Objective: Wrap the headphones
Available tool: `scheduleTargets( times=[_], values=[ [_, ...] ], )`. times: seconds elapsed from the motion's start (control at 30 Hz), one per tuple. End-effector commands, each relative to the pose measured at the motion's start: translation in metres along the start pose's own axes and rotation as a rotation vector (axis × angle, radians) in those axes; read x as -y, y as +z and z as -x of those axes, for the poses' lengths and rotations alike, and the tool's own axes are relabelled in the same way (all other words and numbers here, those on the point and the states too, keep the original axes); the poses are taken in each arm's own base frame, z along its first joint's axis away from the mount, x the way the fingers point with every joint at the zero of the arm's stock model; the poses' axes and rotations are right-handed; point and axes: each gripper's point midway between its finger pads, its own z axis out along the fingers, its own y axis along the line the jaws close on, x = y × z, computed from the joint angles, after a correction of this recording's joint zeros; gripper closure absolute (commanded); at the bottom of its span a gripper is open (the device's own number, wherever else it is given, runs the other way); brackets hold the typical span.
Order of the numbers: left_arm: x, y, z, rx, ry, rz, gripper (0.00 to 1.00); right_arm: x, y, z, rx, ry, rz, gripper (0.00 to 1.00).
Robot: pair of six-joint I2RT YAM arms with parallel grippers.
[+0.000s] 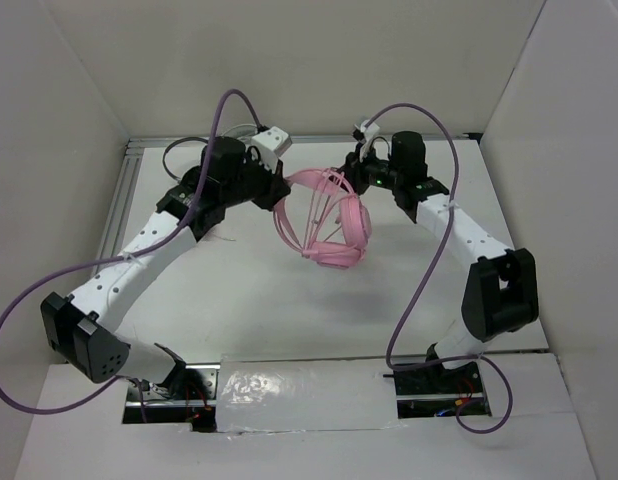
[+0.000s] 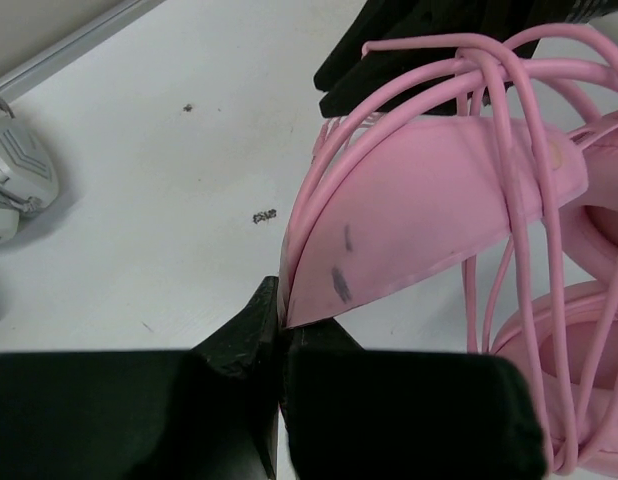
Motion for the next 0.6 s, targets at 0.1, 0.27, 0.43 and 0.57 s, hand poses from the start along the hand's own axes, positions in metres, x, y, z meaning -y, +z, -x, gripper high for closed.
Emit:
scheduleTargets(
  times=[0.1, 0.27, 0.43, 0.57],
  values=[
    [0.050, -0.069, 0.139, 0.386, 0.004, -0.169, 1.00, 0.015, 0.021, -0.037, -0.034, 0.083, -0.011, 0.71],
    [0.049, -0.077, 0.152, 0.408, -0.010, -0.151, 1.00, 0.006, 0.034, -0.044, -0.035, 0.088, -0.007, 0.63],
    [0.048, -0.082, 0.155, 0.425, -0.016, -0.137, 1.00, 0.002, 0.031, -0.035, -0.004, 0.086, -0.008, 0.62],
    [0.049, -0.087, 0.158, 0.436, -0.018, -0.141, 1.00, -0.003, 0.027, -0.035, 0.021, 0.080, -0.002, 0.62]
  ],
)
